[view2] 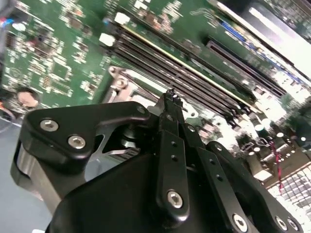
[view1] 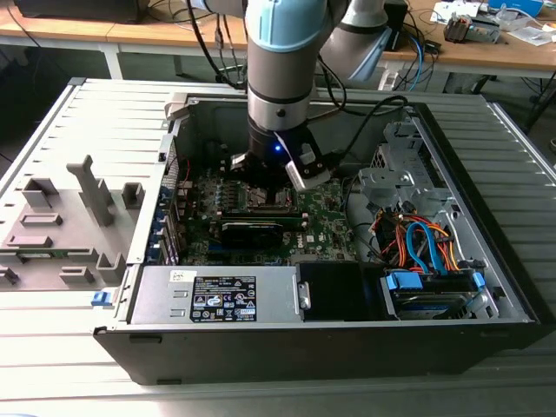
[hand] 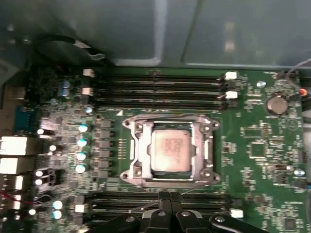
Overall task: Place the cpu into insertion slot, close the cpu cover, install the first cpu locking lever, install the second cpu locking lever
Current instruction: 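Install the second cpu locking lever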
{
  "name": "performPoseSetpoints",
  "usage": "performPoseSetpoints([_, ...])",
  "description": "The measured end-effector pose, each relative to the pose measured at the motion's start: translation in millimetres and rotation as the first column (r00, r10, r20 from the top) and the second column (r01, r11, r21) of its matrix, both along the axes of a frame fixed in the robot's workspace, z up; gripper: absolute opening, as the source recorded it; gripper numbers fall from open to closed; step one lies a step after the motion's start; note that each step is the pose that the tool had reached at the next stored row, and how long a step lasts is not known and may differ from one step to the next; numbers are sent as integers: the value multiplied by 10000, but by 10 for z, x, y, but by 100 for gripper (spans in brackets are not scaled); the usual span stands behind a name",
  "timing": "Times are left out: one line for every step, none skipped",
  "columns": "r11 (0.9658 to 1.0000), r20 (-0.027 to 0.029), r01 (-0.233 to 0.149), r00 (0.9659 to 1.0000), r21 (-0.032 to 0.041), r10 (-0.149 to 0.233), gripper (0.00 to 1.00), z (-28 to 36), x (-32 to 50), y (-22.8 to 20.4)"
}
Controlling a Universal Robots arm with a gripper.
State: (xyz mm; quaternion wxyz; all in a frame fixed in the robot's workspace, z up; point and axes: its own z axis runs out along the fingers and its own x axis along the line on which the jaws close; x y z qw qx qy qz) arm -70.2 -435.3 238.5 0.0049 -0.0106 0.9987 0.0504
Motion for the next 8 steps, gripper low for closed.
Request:
performPoseSetpoints([10000, 2, -1, 10000, 12, 1, 11, -7, -40, -10])
performPoseSetpoints([10000, 4, -1, 10000, 20, 1, 11, -12, -65, -18])
performPoseSetpoints([10000, 6, 0, 10000, 28, 0, 11, -16, -88, -27])
performPoseSetpoints([10000, 5, 1, 10000, 39, -1, 11, -21, -117, -53])
performPoseSetpoints([10000, 6, -2, 10000, 67, 2, 11, -25, -130, -94])
performPoseSetpoints([10000, 7, -1, 10000, 96, 1, 11, -26, -136, -118])
performPoseSetpoints([9999, 7, 1, 10000, 146, -1, 11, -28, -141, -141])
performPoseSetpoints([9997, 7, 0, 10000, 264, 0, 11, -29, -143, -156])
